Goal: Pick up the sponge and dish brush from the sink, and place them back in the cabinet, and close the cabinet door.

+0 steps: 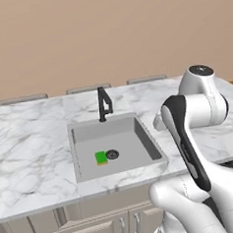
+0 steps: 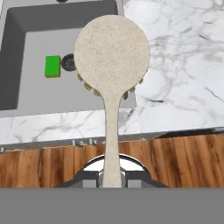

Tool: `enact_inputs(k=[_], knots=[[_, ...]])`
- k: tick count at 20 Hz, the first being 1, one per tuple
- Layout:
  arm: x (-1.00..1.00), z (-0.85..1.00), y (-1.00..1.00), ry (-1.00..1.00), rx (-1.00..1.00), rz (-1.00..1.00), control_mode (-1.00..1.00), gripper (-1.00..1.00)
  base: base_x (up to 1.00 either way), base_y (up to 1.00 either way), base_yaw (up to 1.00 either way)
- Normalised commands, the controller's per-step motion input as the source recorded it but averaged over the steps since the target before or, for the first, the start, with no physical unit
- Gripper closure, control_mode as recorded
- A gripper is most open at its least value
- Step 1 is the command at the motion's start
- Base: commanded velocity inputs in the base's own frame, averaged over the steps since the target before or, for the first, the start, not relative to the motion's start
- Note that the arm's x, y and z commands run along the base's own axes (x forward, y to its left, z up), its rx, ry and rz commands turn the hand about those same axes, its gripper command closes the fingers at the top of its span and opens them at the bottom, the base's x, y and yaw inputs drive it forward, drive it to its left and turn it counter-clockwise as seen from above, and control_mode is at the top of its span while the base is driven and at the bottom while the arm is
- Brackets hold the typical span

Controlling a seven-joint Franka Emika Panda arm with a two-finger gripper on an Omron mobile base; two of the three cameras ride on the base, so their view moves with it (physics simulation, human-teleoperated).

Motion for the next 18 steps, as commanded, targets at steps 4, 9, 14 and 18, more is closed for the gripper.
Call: enact_inputs(k=[4, 9, 14, 18], knots=[[0.00, 0.00, 0.00, 0.00, 0.00, 0.00, 1.00, 1.00, -0.29, -0.14, -0.25], [0.00, 0.00, 0.00, 0.00, 0.00, 0.00, 1.00, 1.00, -0.33, -0.14, -0.33], [0.00, 0.00, 0.00, 0.00, 0.00, 0.00, 1.00, 1.00, -0.29, -0.11, -0.39], [0.00, 0.00, 0.00, 0.00, 0.00, 0.00, 1.00, 1.00, -0.26, -0.13, -0.43]])
